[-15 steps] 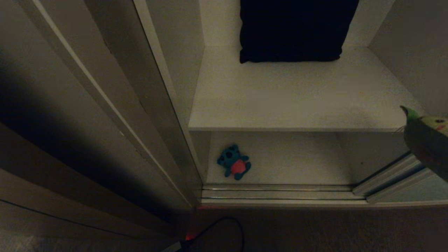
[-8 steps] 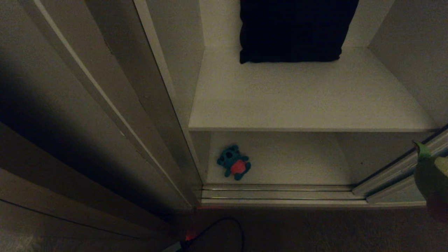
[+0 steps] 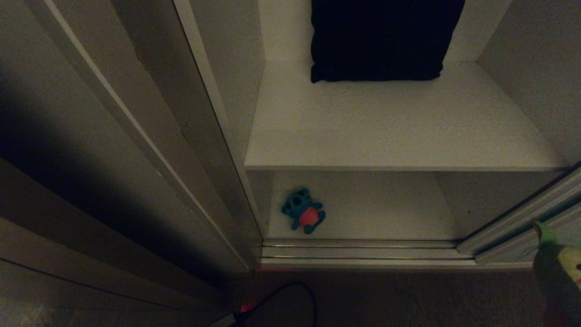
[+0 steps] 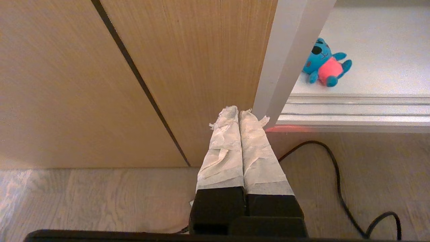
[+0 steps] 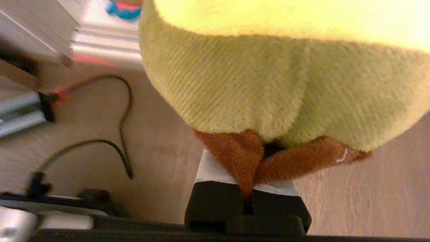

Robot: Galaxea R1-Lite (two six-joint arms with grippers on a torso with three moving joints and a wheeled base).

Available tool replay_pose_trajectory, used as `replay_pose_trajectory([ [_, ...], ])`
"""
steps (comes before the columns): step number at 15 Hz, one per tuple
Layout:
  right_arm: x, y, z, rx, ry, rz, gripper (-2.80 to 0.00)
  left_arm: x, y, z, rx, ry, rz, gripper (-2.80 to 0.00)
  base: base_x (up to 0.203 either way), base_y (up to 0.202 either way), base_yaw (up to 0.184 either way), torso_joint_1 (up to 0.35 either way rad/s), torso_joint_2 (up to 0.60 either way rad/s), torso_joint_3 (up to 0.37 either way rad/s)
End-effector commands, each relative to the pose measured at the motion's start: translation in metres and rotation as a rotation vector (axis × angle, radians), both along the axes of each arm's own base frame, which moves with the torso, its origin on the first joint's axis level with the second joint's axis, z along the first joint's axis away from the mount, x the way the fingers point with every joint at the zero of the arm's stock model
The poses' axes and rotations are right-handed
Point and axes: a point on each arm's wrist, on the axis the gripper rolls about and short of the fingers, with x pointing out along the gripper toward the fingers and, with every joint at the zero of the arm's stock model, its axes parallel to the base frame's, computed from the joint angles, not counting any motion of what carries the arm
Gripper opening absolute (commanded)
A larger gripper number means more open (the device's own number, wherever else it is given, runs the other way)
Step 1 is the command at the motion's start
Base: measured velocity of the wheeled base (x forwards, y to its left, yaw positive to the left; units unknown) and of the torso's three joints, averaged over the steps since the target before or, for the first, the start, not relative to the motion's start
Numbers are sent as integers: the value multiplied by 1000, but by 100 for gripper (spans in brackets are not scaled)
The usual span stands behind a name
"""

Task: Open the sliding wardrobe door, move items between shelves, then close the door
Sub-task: Place the green doll on the lower shelf

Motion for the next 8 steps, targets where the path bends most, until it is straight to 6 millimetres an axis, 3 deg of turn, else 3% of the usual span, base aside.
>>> replay_pose_trajectory([
  [1, 4, -1, -18, -9, -33, -23, -280, 0, 0, 0, 0, -2, 0, -280, 0, 0, 0, 0, 0, 0],
  [5, 22, -2, -31, -12, -211, -53, -280, 0, 0, 0, 0, -2, 0, -280, 0, 0, 0, 0, 0, 0],
  [8, 22, -2, -33, -7, -194, -56, -280, 0, 0, 0, 0, -2, 0, -280, 0, 0, 0, 0, 0, 0],
])
